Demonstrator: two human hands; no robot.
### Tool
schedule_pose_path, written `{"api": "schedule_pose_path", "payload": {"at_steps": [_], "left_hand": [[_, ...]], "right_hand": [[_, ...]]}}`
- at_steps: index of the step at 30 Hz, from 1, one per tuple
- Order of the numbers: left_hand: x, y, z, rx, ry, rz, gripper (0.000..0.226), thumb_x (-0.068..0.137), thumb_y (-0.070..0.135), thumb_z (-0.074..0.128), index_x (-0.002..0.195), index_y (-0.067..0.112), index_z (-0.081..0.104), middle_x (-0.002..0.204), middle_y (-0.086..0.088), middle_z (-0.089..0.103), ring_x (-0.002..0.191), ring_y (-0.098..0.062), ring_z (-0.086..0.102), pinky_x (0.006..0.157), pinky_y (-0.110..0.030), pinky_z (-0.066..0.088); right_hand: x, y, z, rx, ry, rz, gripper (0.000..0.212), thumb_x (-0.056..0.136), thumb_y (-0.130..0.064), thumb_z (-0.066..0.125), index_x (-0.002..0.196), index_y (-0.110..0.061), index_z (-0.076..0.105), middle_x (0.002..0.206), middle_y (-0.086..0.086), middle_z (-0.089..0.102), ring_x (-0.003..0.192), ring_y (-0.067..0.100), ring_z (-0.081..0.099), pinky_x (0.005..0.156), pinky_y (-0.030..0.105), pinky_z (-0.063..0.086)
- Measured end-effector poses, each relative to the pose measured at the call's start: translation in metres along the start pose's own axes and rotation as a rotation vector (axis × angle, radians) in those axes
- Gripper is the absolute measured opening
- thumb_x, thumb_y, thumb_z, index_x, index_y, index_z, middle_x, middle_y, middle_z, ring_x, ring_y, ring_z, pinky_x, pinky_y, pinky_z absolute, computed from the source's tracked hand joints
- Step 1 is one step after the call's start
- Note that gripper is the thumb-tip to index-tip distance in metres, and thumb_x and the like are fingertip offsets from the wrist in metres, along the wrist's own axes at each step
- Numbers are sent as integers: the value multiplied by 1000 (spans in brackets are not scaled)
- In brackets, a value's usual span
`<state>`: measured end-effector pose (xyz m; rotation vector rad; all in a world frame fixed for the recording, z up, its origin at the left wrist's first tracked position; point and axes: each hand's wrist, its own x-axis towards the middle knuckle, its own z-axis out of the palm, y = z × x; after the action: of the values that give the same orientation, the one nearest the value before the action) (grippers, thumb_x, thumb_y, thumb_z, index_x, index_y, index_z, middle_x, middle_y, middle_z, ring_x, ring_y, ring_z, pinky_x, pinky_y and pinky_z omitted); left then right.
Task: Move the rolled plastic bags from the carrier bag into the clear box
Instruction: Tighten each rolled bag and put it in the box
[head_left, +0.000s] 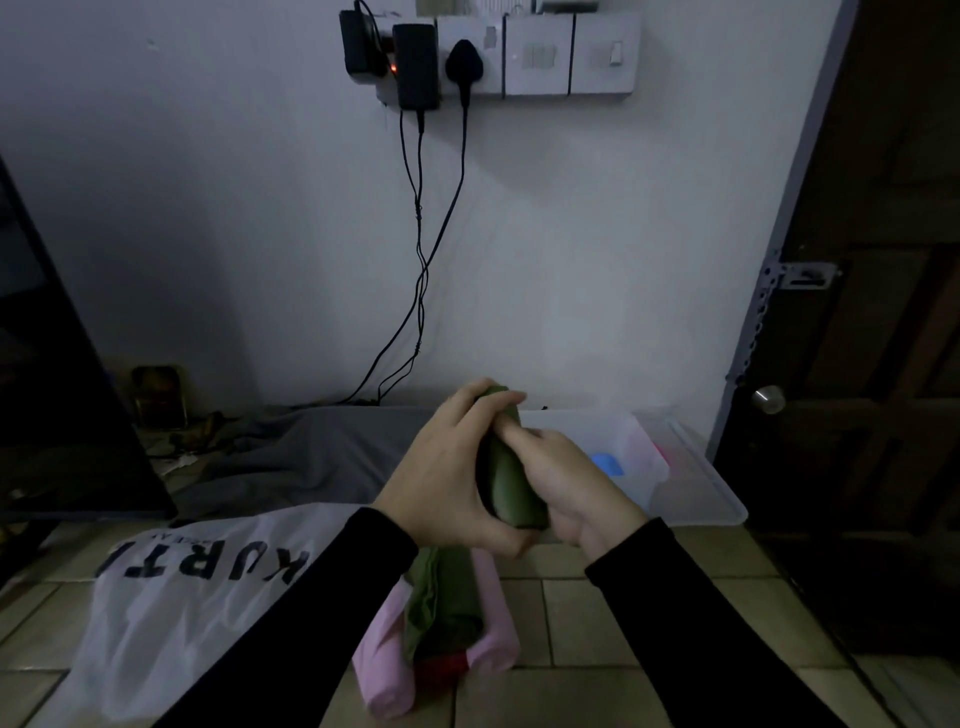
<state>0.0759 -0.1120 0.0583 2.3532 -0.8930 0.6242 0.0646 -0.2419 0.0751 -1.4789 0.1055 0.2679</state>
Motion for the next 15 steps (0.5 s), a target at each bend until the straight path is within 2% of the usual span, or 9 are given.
{"api": "schedule_pose_path", "payload": {"at_steps": [4,7,9,11,13,15], "left_hand": [[-3,5,8,-191,59,-21,106,40,47,79,136,18,43,136,5,42,130,-7,43,107,-33,40],[-7,7,17,-410,110,-94,100,44,40,80,133,11,44,136,0,44,131,-14,43,110,-33,37],[-10,5,20,-429,50,-139,104,47,42,81,138,12,40,142,2,37,137,-11,36,114,-30,32],[-10,4,18,-322,-82,-161,112,49,50,79,144,16,32,150,5,25,143,-6,21,118,-29,25],[-7,7,16,-88,-146,-121,120,48,62,72,148,15,24,154,5,18,145,-7,9,120,-29,16],[-2,15,16,95,-151,-41,123,48,64,70,148,11,22,151,1,22,144,-12,12,120,-32,17]], "right_hand": [[0,0,-10,47,-24,50,46,86,-46,62,107,-6,66,101,15,72,93,28,69,81,40,57],[2,5,-12,127,-41,92,46,80,-49,67,100,-8,70,99,14,73,93,29,69,85,43,56],[5,10,-14,121,-24,74,44,81,-48,67,100,-8,69,98,14,73,92,29,70,83,41,56],[6,13,-16,8,37,5,39,86,-46,62,98,-10,68,95,12,73,89,26,70,78,37,57],[7,16,-18,-285,114,-123,39,89,-48,56,98,-12,67,90,7,72,85,21,68,77,35,56],[7,19,-17,-500,153,-216,36,91,-44,52,101,-11,64,84,2,68,80,16,65,71,31,52]]}}
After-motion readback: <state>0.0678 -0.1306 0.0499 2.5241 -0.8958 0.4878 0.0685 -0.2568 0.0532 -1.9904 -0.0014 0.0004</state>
